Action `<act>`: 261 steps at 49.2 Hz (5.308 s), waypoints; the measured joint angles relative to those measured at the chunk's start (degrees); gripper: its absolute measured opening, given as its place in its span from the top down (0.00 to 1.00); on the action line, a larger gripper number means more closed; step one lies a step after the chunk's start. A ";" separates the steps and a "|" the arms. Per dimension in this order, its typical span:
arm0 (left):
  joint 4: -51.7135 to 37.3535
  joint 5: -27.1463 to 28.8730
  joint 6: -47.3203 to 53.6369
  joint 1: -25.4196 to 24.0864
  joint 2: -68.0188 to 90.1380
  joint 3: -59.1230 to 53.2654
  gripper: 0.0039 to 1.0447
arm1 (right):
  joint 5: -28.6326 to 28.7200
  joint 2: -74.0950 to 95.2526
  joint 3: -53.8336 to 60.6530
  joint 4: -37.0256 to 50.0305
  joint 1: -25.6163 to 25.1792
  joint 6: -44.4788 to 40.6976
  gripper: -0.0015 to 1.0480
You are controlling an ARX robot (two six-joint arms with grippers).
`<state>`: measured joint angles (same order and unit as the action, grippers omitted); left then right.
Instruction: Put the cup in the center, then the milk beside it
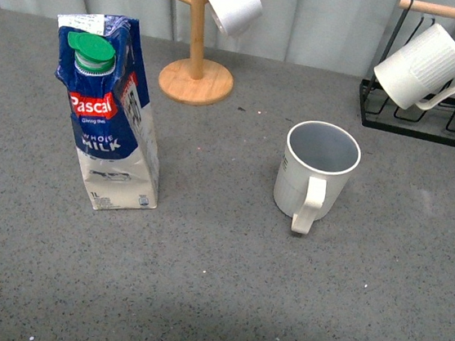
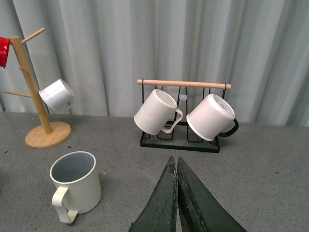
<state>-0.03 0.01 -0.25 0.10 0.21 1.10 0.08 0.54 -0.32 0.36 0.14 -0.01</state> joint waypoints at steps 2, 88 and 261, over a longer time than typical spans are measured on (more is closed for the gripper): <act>0.00 0.00 0.00 0.00 0.00 0.00 0.06 | 0.00 -0.22 0.00 -0.04 0.00 0.00 0.99; -41.46 4.50 -1.66 18.01 73.44 14.53 0.06 | 0.00 -0.33 0.02 -0.28 0.00 0.02 0.09; -48.15 16.09 -7.98 35.74 103.69 34.73 0.83 | 0.00 -0.33 0.00 -0.28 0.00 0.00 0.09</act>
<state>-48.18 16.10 -8.23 35.83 103.90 35.83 0.08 0.21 -0.32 0.08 0.14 -0.01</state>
